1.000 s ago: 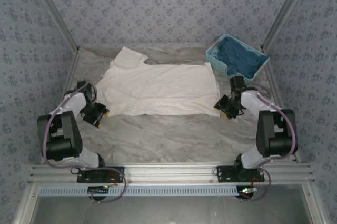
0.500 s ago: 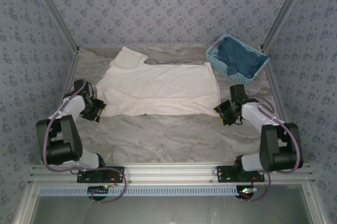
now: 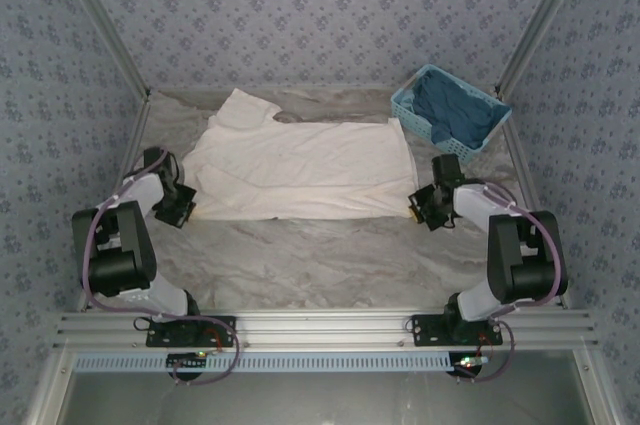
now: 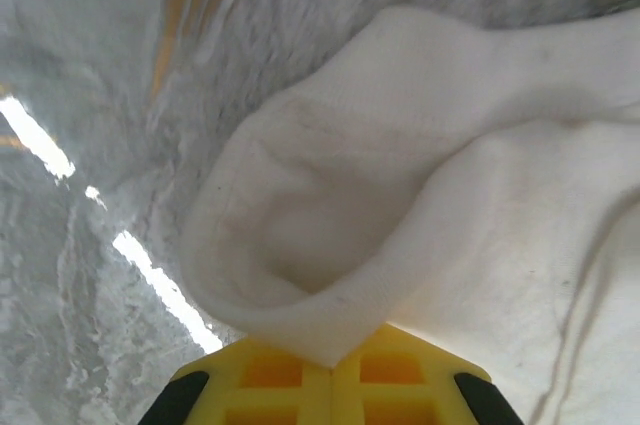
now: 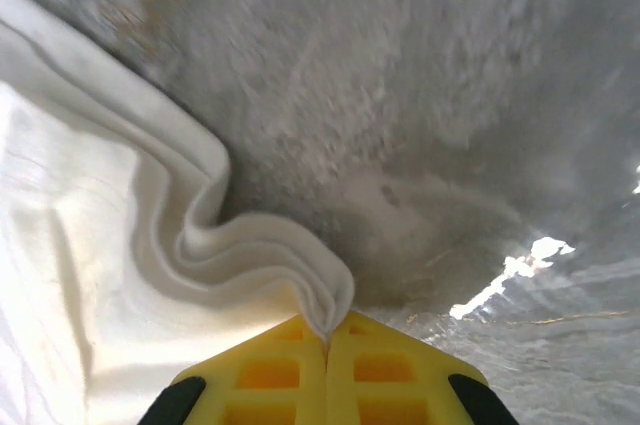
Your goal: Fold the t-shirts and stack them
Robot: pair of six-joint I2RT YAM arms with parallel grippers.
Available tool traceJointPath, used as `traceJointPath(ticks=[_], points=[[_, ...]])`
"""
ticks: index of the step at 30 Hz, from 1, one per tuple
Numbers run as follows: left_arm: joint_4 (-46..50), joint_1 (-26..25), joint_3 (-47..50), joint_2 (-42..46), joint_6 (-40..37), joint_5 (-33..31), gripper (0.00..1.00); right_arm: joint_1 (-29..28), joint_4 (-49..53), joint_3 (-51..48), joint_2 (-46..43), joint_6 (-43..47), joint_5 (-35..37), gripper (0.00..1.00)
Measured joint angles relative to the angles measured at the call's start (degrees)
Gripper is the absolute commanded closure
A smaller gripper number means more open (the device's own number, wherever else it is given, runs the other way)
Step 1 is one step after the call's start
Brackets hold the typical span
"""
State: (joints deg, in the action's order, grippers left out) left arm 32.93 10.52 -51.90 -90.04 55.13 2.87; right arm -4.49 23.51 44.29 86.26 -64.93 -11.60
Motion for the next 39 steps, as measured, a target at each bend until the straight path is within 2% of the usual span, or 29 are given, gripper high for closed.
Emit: traceJointPath(ticks=[9, 16, 17, 18, 20, 21, 23, 27, 31, 34, 39], points=[[4.2, 0.0, -1.6, 1.0, -4.0, -2.9, 1.0, 0.3, 10.7, 3.5, -5.0, 6.5, 3.8, 1.0], [7.1, 0.0, -0.1, 2.8, -5.6, -3.8, 1.0, 0.1, 12.3, -2.1, -6.7, 6.9, 4.3, 1.0], [7.3, 0.0, 0.6, 2.8, -5.6, -3.8, 0.97, 0.1, 12.3, -3.4, -6.6, 6.8, 4.1, 0.96], [7.5, 0.0, 1.2, 2.8, -5.7, -3.8, 0.89, 0.1, 12.3, -4.3, -6.5, 6.7, 3.9, 0.89], [8.2, 0.0, 2.1, 2.8, -6.2, -3.8, 0.66, 0.1, 12.6, -5.3, -6.3, 6.3, 3.7, 0.74], [8.5, 0.0, 2.4, 2.9, -6.4, -3.8, 0.58, 0.1, 12.6, -5.3, -6.4, 6.2, 3.8, 0.69], [9.4, 0.2, 2.4, 4.2, -6.4, -3.8, 0.52, 0.0, 13.5, -4.9, -6.4, 6.7, 4.7, 0.63], [10.6, 0.3, 2.0, 10.3, -5.9, -3.4, 0.51, -0.6, 16.4, -2.4, -8.6, 7.8, 6.9, 0.58], [9.4, -1.7, 0.1, 13.7, -5.0, 0.1, 0.54, -2.5, 15.8, 0.5, -12.7, 9.6, 7.5, 0.55], [6.3, -3.8, 0.1, 12.1, -3.9, 3.8, 0.56, -4.9, 11.6, 1.3, -12.9, 11.5, 5.0, 0.55], [3.3, -6.7, -0.6, 5.5, -3.0, 7.6, 0.58, -9.5, 7.3, 3.7, -8.3, 14.0, 1.5, 0.56]])
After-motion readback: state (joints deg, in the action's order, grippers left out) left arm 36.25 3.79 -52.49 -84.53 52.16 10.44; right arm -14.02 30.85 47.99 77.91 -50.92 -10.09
